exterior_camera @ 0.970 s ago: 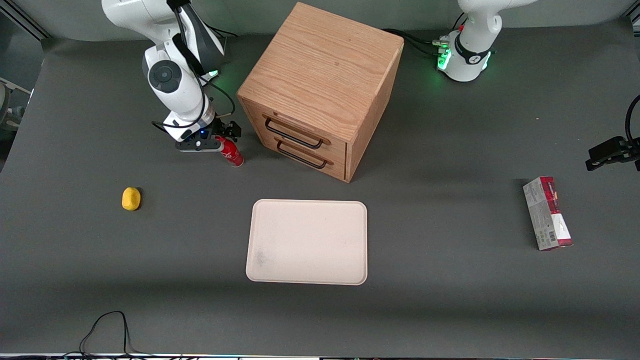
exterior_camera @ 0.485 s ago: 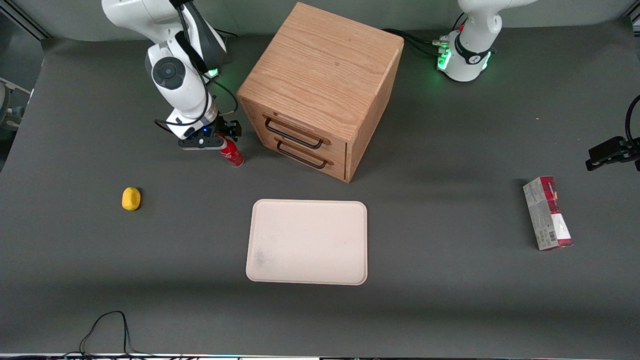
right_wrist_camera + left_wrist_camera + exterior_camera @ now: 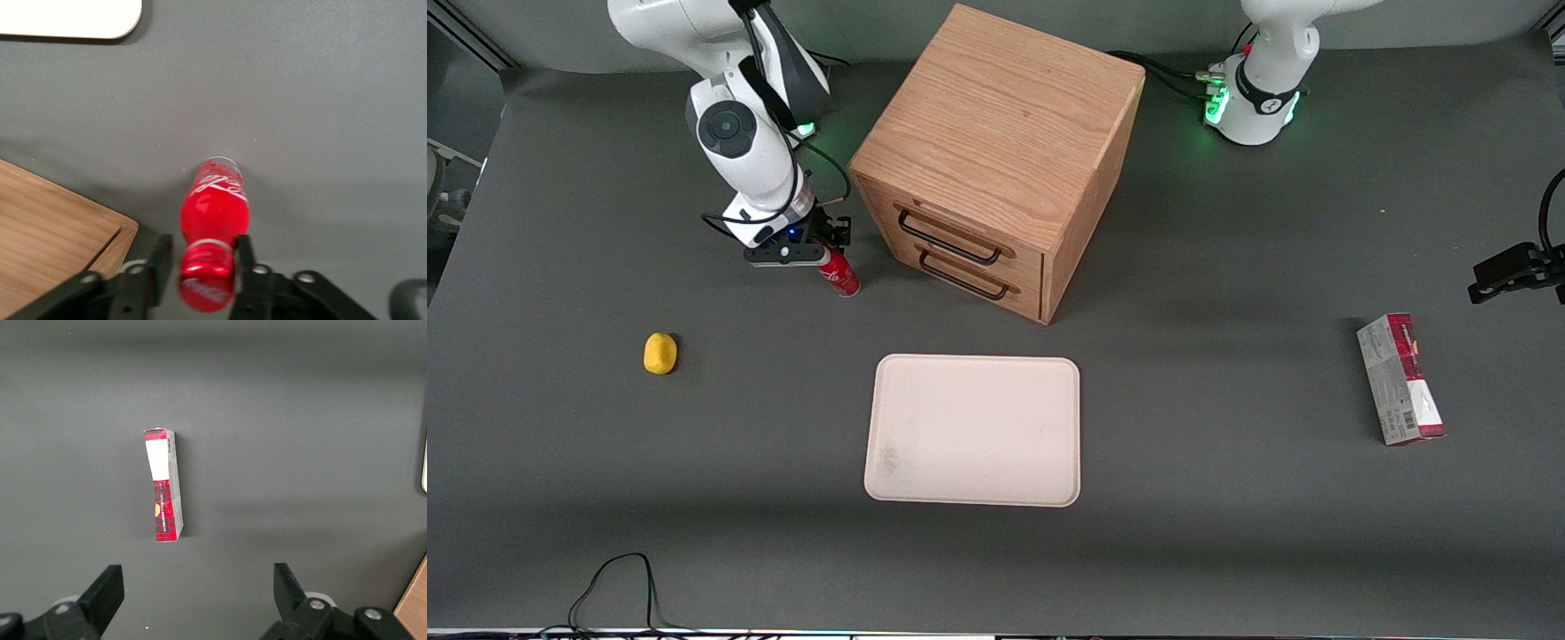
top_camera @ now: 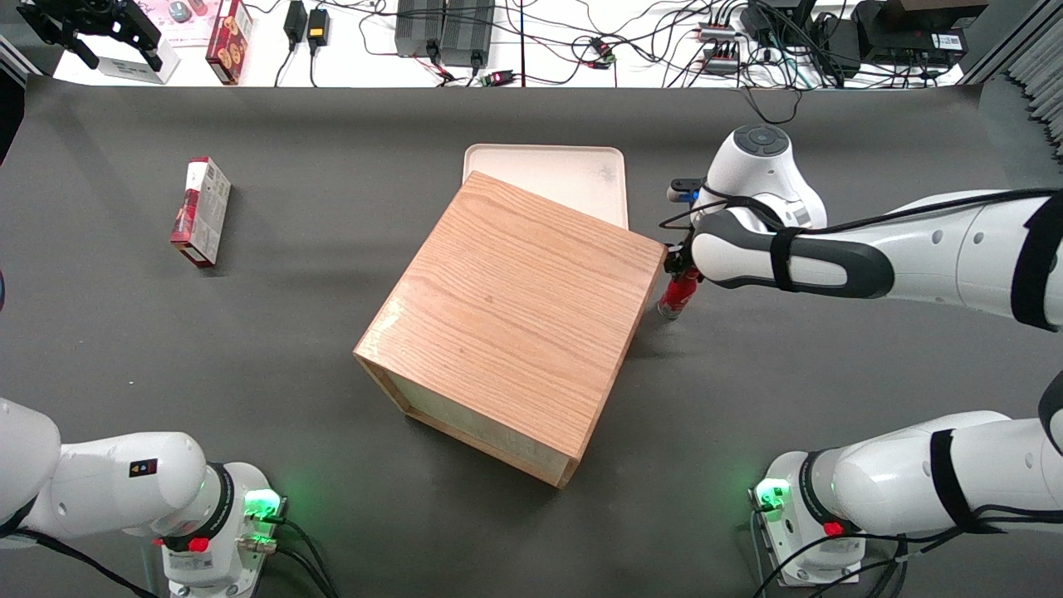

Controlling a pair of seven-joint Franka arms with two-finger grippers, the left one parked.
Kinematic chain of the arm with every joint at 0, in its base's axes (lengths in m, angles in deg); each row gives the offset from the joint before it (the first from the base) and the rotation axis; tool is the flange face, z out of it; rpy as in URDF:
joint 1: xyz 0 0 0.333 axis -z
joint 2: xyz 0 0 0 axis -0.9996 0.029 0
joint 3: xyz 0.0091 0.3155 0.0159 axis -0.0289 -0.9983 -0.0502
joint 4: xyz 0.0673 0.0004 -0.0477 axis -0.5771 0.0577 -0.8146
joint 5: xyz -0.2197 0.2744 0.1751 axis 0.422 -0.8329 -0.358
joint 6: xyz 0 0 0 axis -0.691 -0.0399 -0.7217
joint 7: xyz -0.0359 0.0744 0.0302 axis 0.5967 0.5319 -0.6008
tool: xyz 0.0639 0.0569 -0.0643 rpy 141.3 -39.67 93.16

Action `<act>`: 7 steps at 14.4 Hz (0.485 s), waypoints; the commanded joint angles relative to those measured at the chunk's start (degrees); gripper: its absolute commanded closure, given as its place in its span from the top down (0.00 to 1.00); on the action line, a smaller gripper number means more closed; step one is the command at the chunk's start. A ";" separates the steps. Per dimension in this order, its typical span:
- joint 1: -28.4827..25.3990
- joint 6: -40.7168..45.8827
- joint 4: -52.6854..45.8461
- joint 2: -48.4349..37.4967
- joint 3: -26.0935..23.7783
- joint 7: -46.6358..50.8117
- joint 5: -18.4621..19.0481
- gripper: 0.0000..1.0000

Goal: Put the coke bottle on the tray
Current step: 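Close the right gripper around the bottle's cap end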

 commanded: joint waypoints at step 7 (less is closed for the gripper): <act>0.44 10.98 -10.50 -0.58 0.81 -0.12 -0.42 0.00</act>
